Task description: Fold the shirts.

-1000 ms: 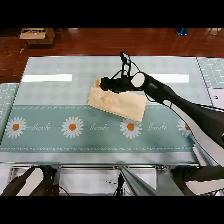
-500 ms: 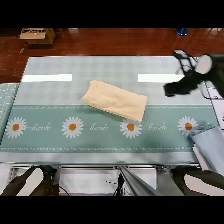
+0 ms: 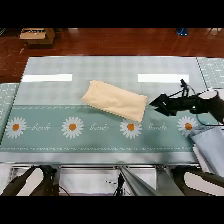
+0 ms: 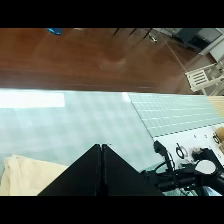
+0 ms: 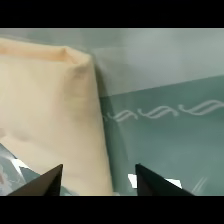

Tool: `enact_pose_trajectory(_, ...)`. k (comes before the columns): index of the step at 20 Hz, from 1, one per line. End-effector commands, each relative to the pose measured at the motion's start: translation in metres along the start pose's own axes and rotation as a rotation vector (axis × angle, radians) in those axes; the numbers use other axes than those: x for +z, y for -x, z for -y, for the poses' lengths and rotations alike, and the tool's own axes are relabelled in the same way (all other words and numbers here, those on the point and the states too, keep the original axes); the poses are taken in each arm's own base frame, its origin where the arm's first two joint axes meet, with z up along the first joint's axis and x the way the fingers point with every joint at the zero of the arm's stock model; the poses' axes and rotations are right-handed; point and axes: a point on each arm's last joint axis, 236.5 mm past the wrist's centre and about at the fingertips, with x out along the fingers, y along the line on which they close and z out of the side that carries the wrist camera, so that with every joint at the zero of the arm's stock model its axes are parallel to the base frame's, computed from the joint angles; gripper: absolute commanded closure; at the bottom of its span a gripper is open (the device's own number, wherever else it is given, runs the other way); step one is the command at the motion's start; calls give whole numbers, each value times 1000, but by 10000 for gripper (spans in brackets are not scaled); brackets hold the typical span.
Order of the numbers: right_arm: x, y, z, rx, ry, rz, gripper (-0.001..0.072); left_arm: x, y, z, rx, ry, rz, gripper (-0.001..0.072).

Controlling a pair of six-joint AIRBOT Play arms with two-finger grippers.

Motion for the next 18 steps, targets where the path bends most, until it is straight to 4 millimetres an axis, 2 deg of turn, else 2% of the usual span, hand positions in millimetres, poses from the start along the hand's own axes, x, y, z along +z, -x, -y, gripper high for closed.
enact_pose_trajectory(1,-2,-41,-18,55,-68,54,169,0,0,-1,3,0,-1,681)
enact_pose_trajectory(4,-24,-76,-30,68,-110,2,190,-1,-1,-4,11,0,-5,681)
enact_pose_trajectory(5,-29,-82,-31,67,-112,-11,309,-3,-1,-9,29,-3,-15,682)
enact_pose_trajectory(6,-32,-85,-34,73,-100,-16,580,-6,-1,-14,49,-6,-26,681)
enact_pose_trajectory(7,-31,-82,-41,95,-86,-17,684,-8,0,-19,70,-11,-38,681)
enact_pose_trajectory(9,-26,-56,-74,187,69,-19,684,-14,0,-23,83,-16,-63,681)
enact_pose_trajectory(11,-15,-4,-113,269,210,22,684,-15,0,-26,95,-19,-68,682)
enact_pose_trajectory(12,-8,32,-130,285,265,71,684,-15,0,-29,103,-17,-67,681)
enact_pose_trajectory(14,7,105,-138,216,320,205,684,-12,-2,-44,139,-10,-61,681)
enact_pose_trajectory(16,15,180,-114,24,332,354,684,-12,-7,-63,159,19,-67,681)
enact_pose_trajectory(18,7,250,-68,-231,298,463,685,-16,-16,-84,160,67,-90,681)
